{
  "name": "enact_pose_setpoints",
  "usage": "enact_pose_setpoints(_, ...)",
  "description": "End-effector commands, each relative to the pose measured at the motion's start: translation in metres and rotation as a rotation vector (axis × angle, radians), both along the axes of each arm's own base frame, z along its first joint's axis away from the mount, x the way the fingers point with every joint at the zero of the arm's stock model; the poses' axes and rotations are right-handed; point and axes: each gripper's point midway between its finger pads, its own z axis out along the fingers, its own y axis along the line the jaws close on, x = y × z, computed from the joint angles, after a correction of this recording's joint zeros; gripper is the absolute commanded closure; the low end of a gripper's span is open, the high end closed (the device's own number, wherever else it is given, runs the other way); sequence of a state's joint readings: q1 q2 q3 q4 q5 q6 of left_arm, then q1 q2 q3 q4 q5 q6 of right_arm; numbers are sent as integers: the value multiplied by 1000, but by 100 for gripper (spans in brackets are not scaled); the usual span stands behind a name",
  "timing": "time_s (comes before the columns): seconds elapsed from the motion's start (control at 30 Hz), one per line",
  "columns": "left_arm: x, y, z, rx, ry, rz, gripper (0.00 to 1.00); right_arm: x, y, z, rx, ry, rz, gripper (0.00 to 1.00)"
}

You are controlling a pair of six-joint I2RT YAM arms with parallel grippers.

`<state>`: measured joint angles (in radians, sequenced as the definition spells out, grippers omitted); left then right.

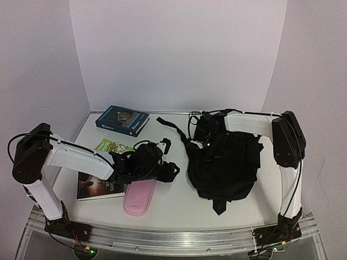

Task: Pack the student bag
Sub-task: Unzip the student bag at the center of the board.

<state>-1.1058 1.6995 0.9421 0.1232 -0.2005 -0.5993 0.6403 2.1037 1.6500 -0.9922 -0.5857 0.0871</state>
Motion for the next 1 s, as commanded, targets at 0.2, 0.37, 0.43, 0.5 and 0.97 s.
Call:
enact_pose_setpoints(0.2,-1,-55,-2,-240,159,-50,42,10,-6,37,8,-121,4,100)
enact_pose_setpoints(0.37,-6,-75,-16,-312,258,-74,43,10,-7,41,12,-130,5,100)
enact_pose_setpoints(0.43,-7,-81,-17,-337,275,-80,44,9,-8,42,10,-134,6,100)
enact_pose_setpoints(0.5,-8,-86,-18,-358,293,-89,45,8,-9,42,11,-134,7,100)
enact_pose_setpoints(0.97,-7,-86,-8,-482,293,-79,45,1,-15,41,5,-132,20,100)
